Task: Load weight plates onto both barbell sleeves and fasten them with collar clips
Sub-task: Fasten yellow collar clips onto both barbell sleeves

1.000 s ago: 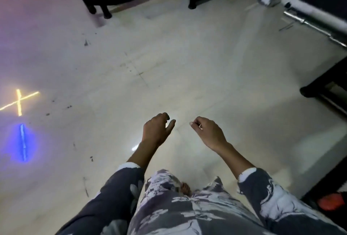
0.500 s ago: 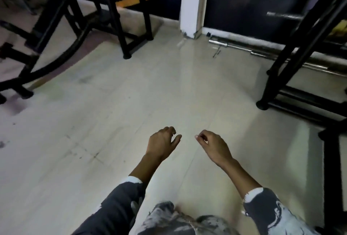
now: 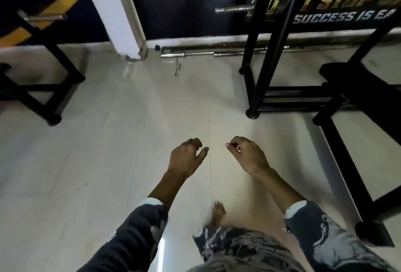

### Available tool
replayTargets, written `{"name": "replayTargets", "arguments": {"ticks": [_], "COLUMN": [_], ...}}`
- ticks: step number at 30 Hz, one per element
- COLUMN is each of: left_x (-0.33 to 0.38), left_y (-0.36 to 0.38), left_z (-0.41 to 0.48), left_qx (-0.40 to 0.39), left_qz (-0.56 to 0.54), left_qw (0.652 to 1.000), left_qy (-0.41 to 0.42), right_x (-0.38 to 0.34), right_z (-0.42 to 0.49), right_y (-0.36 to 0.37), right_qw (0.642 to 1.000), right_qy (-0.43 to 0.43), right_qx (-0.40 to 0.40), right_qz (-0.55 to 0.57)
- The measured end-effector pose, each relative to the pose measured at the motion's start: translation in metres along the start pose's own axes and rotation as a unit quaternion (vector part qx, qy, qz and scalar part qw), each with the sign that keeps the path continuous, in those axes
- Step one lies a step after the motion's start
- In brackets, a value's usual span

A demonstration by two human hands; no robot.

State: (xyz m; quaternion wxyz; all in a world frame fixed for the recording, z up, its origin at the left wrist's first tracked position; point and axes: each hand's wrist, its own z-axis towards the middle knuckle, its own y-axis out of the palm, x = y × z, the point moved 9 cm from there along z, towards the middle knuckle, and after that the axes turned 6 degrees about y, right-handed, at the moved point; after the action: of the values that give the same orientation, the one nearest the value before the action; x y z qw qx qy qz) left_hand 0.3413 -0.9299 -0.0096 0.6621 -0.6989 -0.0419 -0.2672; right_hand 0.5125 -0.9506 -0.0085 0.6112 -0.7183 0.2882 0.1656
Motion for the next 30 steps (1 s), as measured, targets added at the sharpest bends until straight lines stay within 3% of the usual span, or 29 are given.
{"name": "replayTargets", "arguments": {"ticks": [5, 11, 17, 24, 27, 30], "left_x": [0.009, 0.047, 0.119, 0.215, 0.252, 0.282], "left_y": [-0.012, -0.027, -0.076, -0.222, -0.251, -0.253], "left_z": [0.135, 0.29, 0.453, 0.617, 0.68, 0.733], "left_qx": [-0.012, 0.005, 0.045, 0.209, 0.244, 0.222], "left_qz": [-0.011, -0.025, -0.09, -0.232, -0.234, -0.222], "left_qw": [0.999, 0.992, 0.957, 0.859, 0.846, 0.858], "left_qy": [0.039, 0.12, 0.272, 0.406, 0.413, 0.406], "right_x": [0.016, 0.007, 0.029, 0.021, 0.02, 0.028], "right_z": [0.107, 0.218, 0.325, 0.436, 0.455, 0.47], "right_y": [-0.062, -0.133, -0.197, -0.327, -0.388, -0.433], "right_qw": [0.997, 0.989, 0.97, 0.902, 0.85, 0.815], "right_qy": [0.064, 0.083, 0.128, 0.109, 0.078, 0.052], "right_qx": [0.04, 0.102, 0.186, 0.361, 0.452, 0.493], "right_qz": [0.035, 0.062, 0.087, 0.212, 0.258, 0.299]}}
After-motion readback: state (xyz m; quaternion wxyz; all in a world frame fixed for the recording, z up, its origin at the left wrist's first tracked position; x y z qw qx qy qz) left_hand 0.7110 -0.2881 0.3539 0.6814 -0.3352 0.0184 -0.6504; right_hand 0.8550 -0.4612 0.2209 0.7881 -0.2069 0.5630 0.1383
